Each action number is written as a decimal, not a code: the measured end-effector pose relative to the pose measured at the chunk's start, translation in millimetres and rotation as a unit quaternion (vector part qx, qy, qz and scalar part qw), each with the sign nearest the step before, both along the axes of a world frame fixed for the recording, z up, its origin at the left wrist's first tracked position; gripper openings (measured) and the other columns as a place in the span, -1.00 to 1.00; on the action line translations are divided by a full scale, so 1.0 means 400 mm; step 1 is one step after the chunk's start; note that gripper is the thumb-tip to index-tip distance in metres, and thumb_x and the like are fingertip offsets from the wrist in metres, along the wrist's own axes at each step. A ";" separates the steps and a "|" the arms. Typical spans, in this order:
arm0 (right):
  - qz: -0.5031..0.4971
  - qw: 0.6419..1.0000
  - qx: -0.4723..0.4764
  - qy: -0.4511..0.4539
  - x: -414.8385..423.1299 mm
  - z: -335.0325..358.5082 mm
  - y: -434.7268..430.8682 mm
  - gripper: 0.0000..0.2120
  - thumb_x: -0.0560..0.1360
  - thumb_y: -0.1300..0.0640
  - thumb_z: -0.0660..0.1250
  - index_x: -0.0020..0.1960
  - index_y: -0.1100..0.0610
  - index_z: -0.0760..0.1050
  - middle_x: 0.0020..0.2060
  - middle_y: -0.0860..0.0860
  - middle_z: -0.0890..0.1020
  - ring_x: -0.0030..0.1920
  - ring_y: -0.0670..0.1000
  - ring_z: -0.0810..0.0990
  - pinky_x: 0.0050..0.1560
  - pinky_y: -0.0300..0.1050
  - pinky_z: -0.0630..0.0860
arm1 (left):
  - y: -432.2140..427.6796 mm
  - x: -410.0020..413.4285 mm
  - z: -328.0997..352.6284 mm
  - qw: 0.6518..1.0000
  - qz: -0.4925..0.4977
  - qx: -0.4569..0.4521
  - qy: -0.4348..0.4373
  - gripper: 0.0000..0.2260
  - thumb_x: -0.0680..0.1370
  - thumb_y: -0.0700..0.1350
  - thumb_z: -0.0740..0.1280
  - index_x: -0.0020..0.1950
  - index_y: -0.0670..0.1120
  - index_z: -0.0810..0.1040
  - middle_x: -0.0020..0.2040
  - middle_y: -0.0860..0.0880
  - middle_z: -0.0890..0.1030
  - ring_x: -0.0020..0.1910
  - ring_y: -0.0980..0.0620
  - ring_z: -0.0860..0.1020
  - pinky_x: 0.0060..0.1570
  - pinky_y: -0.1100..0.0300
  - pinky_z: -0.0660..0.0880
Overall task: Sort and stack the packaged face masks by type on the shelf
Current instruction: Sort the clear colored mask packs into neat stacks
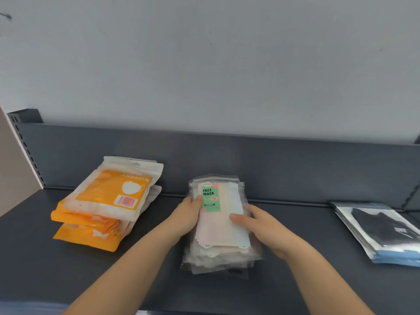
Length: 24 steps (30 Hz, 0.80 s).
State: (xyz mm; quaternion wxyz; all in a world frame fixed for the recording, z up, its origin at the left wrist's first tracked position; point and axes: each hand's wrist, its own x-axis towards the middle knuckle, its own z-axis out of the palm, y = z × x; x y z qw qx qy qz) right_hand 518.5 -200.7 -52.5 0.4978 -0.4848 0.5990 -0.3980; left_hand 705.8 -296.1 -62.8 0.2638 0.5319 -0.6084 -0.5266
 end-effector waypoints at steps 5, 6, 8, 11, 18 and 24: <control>-0.079 0.995 -0.007 -0.055 0.006 -0.008 0.004 -0.69 0.48 0.21 0.45 0.19 0.10 0.49 -0.02 -0.03 0.73 -0.05 -0.01 0.73 -0.17 -0.19 0.61 | 0.013 -0.026 -0.023 1.000 0.011 -0.013 0.002 -0.35 0.46 0.36 0.07 0.54 0.23 0.15 0.49 -0.11 0.32 0.39 -0.14 0.39 0.43 -0.13 0.29; -0.100 0.993 -0.003 -0.068 0.005 -0.011 0.003 -0.65 0.47 0.22 0.46 0.21 0.14 0.48 -0.01 0.01 0.73 -0.04 0.03 0.72 -0.15 -0.13 0.62 | 0.024 -0.031 -0.013 1.000 0.006 -0.020 -0.014 -0.39 0.54 0.33 0.05 0.57 0.21 0.09 0.55 -0.11 0.20 0.48 -0.18 0.27 0.48 -0.12 0.20; -0.134 0.986 0.006 -0.096 -0.001 -0.020 0.001 -0.63 0.46 0.24 0.46 0.23 0.19 0.46 0.00 0.08 0.72 -0.02 0.12 0.72 -0.16 -0.02 0.62 | 0.041 -0.035 0.007 0.998 -0.007 -0.043 -0.053 -0.44 0.63 0.24 -0.03 0.61 0.11 0.02 0.62 -0.05 0.01 0.59 -0.15 -0.01 0.54 -0.09 0.00; -0.162 0.977 0.018 -0.136 -0.009 -0.020 0.006 -0.71 0.50 0.28 0.41 0.19 0.20 0.45 -0.01 0.11 0.72 -0.04 0.15 0.71 -0.24 0.00 0.62 | 0.042 -0.038 0.005 0.996 -0.039 -0.078 -0.030 -0.52 0.68 0.02 -0.08 0.61 -0.03 0.05 0.62 -0.02 0.00 0.60 -0.04 -0.12 0.55 0.01 -0.09; -0.171 0.974 0.023 -0.146 -0.041 -0.029 0.010 -0.68 0.48 0.31 0.41 0.21 0.28 0.49 0.00 0.14 0.73 0.00 0.17 0.70 -0.20 -0.01 0.62 | 0.024 0.002 0.001 0.998 -0.014 -0.031 0.049 -0.58 0.53 -0.21 0.21 0.34 0.14 0.38 0.26 0.08 0.49 0.21 0.04 0.51 0.22 0.05 0.48; -0.198 0.965 -0.004 -0.174 -0.062 -0.038 0.012 -0.61 0.45 0.34 0.44 0.23 0.17 0.44 0.08 0.14 0.68 0.04 0.20 0.68 -0.12 0.08 0.63 | 0.020 0.015 -0.007 0.999 -0.014 -0.016 0.025 -0.39 0.58 -0.13 0.26 0.60 -0.03 0.11 0.55 -0.01 0.25 0.46 -0.05 0.34 0.44 -0.05 0.31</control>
